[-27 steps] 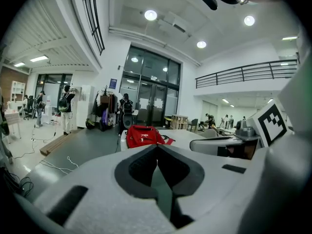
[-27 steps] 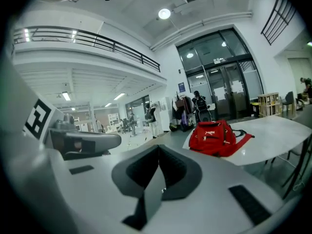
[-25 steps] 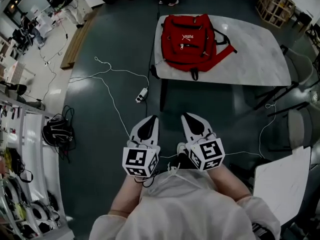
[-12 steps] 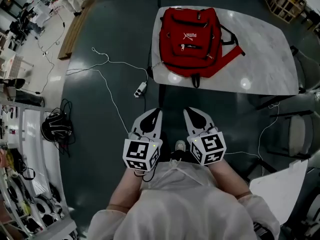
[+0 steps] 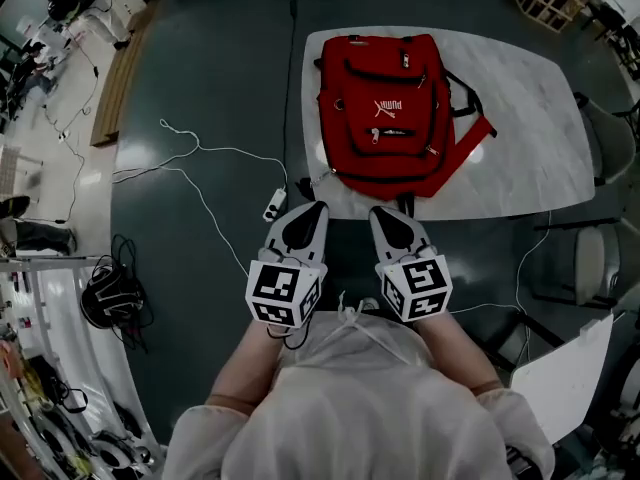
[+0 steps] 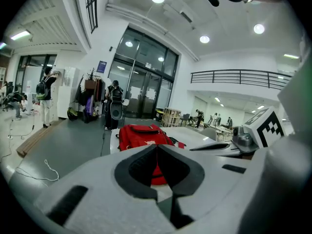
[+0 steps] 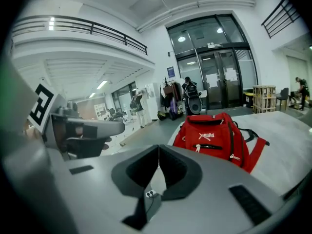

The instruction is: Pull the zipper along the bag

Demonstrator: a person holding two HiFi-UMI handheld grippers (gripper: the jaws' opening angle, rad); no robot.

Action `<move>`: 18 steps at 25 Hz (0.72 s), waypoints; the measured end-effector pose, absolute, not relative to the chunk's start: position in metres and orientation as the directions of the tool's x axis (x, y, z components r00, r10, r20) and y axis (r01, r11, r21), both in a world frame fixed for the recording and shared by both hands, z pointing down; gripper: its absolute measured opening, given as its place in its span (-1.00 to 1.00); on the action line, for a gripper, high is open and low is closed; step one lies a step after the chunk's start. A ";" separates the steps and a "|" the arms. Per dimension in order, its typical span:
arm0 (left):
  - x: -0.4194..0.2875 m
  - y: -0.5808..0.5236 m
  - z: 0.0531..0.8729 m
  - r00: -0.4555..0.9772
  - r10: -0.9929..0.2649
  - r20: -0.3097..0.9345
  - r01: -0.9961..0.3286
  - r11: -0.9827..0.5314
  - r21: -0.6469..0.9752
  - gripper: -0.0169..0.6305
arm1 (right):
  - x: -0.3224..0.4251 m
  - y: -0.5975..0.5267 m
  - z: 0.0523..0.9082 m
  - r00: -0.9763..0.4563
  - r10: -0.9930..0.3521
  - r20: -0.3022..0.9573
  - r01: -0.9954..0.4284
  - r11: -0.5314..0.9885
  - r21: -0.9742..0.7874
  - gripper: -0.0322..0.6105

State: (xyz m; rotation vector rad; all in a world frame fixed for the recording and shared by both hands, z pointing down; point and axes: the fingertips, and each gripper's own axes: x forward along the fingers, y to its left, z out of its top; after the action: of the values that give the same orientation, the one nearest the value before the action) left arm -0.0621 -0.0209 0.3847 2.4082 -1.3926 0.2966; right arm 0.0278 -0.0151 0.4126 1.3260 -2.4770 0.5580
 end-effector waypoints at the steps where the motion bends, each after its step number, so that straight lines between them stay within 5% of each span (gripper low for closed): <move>1: -0.068 -0.034 0.385 0.512 -0.787 0.345 -0.859 -0.474 0.193 -0.89 | 0.022 -0.027 0.414 -0.527 -0.736 0.425 -0.848 0.491 -0.200 -0.81; 9: -0.112 -0.106 0.424 0.579 -0.701 0.417 -0.814 -0.531 0.237 -0.89 | -0.013 -0.088 0.445 -0.417 -0.732 0.538 -0.906 0.378 -0.188 -0.81; 18: -0.110 -0.125 0.507 0.572 -0.605 0.553 -0.810 -0.522 0.267 -0.89 | -0.003 -0.100 0.536 -0.374 -0.553 0.744 -0.917 0.341 -0.208 -0.81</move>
State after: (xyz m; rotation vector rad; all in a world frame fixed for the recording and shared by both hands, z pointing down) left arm -0.1103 -0.1246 0.5070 2.3047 -1.1314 0.5442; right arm -0.0028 -0.1004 0.5360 1.2801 -2.0470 0.8427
